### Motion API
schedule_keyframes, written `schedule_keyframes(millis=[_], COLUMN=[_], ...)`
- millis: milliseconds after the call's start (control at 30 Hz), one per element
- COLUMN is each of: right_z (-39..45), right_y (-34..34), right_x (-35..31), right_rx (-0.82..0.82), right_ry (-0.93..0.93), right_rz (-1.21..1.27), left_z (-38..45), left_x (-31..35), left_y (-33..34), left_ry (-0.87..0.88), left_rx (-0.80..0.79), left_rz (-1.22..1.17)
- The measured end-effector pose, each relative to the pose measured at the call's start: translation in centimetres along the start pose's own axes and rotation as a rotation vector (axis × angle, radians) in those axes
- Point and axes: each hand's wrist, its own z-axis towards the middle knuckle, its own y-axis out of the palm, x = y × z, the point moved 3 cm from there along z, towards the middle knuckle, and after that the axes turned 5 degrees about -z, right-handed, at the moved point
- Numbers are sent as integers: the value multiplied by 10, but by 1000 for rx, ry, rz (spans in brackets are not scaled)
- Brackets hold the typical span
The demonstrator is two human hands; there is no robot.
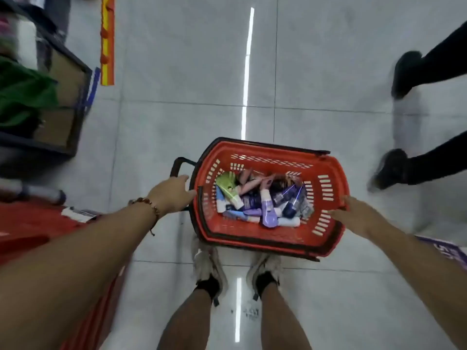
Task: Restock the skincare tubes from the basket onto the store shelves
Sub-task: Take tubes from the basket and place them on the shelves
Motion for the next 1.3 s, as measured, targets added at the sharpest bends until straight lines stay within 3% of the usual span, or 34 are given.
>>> schedule_keyframes(millis=[100,200,300,400,633,1033,1300], right_z=[59,112,115,122,107,-95,-248], right_y=[17,36,30,24,-12,-170,-273], right_x=[28,66,56,55,49,-11,-18], right_rx=[22,126,209,70,-70,21,75], right_ry=[1,123,227,276,284,195,109], right_rz=[101,149,238,501,533,752,880], left_z=[44,79,106,120,89,-94,-220], left_x=[-1,-9,-16,-24,-26,49,131], left_y=[30,55,70,78,54,-131,-255], left_ry=[-48,-114,-188,-230,-230,-74,81], left_rx=[13,64,140,172,83,197,424], left_rz=[-96,-280,-517,-688,-684,-601,-464])
